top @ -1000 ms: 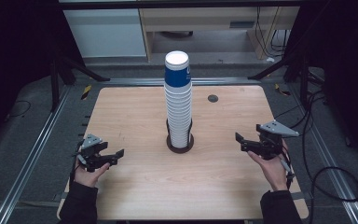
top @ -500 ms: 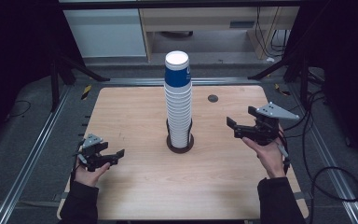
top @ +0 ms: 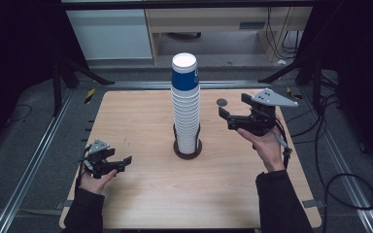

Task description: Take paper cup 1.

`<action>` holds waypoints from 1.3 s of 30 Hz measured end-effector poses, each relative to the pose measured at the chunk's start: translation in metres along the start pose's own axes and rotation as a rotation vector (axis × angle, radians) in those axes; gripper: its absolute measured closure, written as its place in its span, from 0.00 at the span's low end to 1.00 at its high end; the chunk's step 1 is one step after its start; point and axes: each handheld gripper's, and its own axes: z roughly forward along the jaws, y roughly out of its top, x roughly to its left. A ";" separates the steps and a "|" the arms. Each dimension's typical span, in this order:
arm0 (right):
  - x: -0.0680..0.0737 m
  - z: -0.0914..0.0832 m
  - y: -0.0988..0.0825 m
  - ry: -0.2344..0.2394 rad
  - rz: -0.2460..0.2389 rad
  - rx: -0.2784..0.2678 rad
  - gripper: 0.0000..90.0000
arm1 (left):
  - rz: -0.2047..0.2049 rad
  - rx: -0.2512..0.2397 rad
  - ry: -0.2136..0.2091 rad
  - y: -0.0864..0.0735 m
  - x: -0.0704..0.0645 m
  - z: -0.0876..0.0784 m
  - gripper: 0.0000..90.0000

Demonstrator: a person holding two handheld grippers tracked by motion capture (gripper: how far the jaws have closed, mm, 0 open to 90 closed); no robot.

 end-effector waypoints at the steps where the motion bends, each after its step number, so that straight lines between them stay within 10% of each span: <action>1: 0.001 0.002 0.002 0.003 -0.006 -0.002 0.10 | -0.001 0.002 -0.003 0.000 0.000 0.000 0.21; 17: 0.027 0.034 0.048 0.111 -0.013 -0.071 0.09 | 0.010 0.018 -0.006 -0.001 -0.001 0.004 0.21; 39: 0.055 0.089 0.066 0.176 -0.027 -0.059 0.08 | 0.010 0.024 -0.016 -0.002 -0.003 0.006 0.20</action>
